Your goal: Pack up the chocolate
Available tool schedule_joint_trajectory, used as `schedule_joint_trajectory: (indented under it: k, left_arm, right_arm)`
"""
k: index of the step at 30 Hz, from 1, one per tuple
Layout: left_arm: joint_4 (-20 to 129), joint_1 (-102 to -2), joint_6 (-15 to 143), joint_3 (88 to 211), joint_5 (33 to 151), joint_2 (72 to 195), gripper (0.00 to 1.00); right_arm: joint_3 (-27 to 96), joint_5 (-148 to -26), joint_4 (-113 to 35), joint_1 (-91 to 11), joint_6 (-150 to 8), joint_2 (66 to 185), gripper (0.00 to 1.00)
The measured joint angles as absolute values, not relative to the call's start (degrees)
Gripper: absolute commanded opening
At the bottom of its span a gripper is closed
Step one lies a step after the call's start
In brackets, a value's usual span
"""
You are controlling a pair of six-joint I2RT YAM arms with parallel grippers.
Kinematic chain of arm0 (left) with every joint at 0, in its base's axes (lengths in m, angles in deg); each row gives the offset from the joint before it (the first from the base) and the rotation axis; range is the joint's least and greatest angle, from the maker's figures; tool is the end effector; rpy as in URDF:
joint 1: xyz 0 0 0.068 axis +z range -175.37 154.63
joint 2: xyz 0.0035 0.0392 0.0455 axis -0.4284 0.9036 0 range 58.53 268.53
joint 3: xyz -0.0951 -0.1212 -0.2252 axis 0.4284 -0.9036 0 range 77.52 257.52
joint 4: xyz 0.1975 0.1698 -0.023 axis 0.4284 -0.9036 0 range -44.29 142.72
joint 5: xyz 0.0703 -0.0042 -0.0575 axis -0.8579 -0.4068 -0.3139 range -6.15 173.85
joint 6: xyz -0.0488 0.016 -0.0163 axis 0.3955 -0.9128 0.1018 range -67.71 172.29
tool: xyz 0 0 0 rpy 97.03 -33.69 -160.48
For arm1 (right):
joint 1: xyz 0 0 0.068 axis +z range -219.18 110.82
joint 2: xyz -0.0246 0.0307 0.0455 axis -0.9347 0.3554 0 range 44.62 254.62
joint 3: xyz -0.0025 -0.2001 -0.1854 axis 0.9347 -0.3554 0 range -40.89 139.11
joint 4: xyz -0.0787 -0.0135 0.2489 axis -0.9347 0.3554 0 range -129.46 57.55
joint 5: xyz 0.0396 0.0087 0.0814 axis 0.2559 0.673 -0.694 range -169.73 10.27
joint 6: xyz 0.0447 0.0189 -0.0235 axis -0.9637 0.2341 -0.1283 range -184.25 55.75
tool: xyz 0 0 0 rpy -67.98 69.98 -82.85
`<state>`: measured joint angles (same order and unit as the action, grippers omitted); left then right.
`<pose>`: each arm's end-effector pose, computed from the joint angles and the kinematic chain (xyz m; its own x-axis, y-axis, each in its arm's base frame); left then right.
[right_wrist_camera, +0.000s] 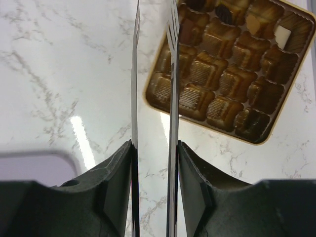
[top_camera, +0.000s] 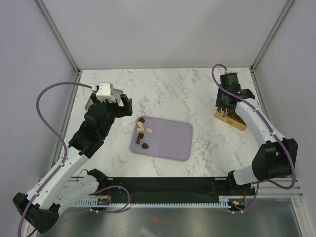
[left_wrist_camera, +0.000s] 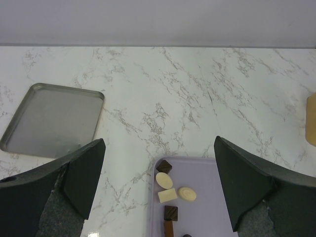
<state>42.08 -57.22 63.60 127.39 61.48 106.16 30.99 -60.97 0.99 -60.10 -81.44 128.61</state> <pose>0.1688 -0.0888 0.3626 -0.1547 -0.1176 -0.9809 0.1408 0.9801 -0.1397 0.3079 0.0376 0.2977 -0.7361 0.1656 -0.6563 0.2734 0.9597 -0.0644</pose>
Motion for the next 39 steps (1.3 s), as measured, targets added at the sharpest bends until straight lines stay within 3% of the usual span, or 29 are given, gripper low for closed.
schedule_joint_trajectory:
  k: [20, 28, 39]
  left_arm:
    - [42.08, -57.22, 63.60, 127.39, 61.45, 106.69, 1.00]
    - [42.08, -57.22, 63.60, 127.39, 61.41, 106.75, 1.00]
    - [42.08, -57.22, 63.58, 127.39, 61.39, 106.75, 1.00]
  right_arm:
    - [21.77, -65.54, -6.20, -15.99, -78.80, 123.01, 0.53]
    - [21.37, -67.94, -12.32, -11.56, -73.99, 125.55, 0.57]
    - [21.24, -69.43, -16.04, -11.47, -69.27, 132.13, 0.54]
